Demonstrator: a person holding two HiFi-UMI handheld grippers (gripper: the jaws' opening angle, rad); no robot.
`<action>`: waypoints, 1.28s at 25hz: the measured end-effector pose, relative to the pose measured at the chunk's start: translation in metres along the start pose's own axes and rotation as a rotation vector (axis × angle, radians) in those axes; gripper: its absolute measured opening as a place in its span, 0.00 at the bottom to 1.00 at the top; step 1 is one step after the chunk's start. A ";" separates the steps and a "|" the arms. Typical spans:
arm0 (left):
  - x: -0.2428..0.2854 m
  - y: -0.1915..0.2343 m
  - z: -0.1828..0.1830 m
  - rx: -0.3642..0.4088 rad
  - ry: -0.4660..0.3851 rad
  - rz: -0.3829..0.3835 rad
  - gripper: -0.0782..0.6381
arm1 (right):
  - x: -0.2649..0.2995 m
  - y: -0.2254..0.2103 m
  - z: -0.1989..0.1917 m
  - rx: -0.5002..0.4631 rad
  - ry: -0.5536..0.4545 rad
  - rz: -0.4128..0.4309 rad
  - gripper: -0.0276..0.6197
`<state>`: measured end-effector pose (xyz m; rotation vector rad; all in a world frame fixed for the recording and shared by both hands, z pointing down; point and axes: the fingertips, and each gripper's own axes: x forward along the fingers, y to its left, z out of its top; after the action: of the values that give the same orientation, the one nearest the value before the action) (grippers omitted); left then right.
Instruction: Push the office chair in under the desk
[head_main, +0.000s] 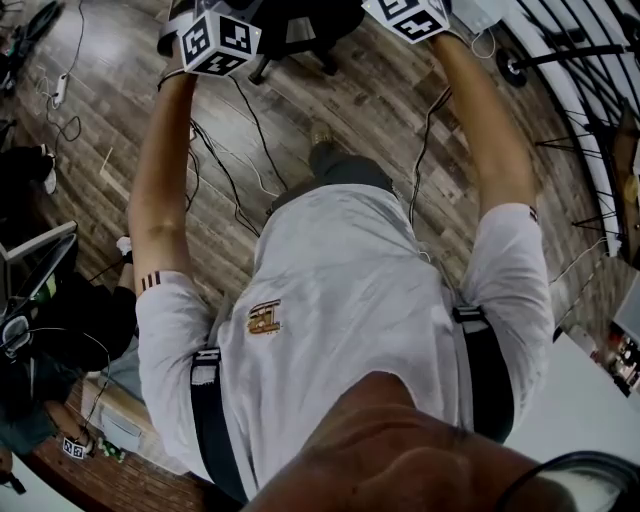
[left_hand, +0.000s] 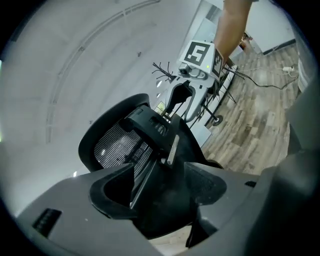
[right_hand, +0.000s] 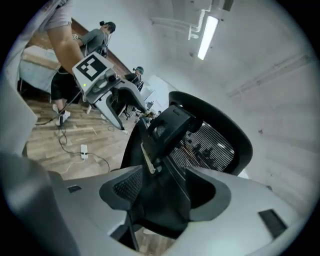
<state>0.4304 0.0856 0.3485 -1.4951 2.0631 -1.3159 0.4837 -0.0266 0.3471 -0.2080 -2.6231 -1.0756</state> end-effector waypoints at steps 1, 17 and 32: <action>0.006 0.003 -0.004 0.020 0.011 0.006 0.55 | 0.006 -0.003 -0.005 -0.033 0.020 -0.005 0.43; 0.113 0.032 -0.049 0.283 0.114 0.010 0.57 | 0.097 -0.046 -0.055 -0.502 0.191 -0.054 0.45; 0.168 0.044 -0.050 0.301 0.081 0.006 0.58 | 0.131 -0.077 -0.077 -0.597 0.050 -0.093 0.45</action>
<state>0.2979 -0.0316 0.3878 -1.3224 1.8126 -1.6246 0.3575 -0.1329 0.3911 -0.1799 -2.2149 -1.8454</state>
